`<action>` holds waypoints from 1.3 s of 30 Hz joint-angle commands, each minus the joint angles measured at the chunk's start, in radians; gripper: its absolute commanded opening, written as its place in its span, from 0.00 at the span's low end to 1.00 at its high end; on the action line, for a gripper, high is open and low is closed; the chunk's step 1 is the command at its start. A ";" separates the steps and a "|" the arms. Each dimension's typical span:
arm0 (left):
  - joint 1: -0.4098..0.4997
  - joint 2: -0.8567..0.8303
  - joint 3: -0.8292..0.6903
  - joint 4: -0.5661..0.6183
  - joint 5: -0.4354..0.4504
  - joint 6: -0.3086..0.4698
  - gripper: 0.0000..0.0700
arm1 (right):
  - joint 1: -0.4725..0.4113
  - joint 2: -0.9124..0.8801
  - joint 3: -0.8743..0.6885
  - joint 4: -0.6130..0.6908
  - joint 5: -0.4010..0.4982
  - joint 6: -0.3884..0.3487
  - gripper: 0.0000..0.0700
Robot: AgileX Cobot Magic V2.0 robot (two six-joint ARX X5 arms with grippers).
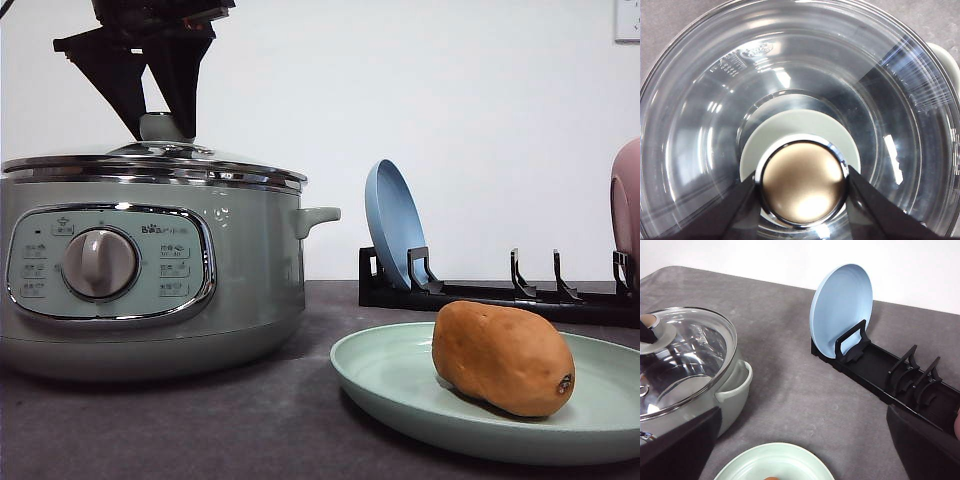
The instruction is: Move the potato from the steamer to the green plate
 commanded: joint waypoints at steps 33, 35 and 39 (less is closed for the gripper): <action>-0.001 0.013 0.020 0.014 -0.029 0.019 0.00 | 0.009 0.005 0.016 0.007 0.004 -0.023 0.95; -0.001 0.013 0.014 0.030 -0.029 0.017 0.00 | 0.009 0.005 0.016 0.007 0.004 -0.023 0.95; -0.001 0.021 0.011 0.031 -0.029 0.017 0.00 | 0.009 0.005 0.016 0.006 0.004 -0.023 0.95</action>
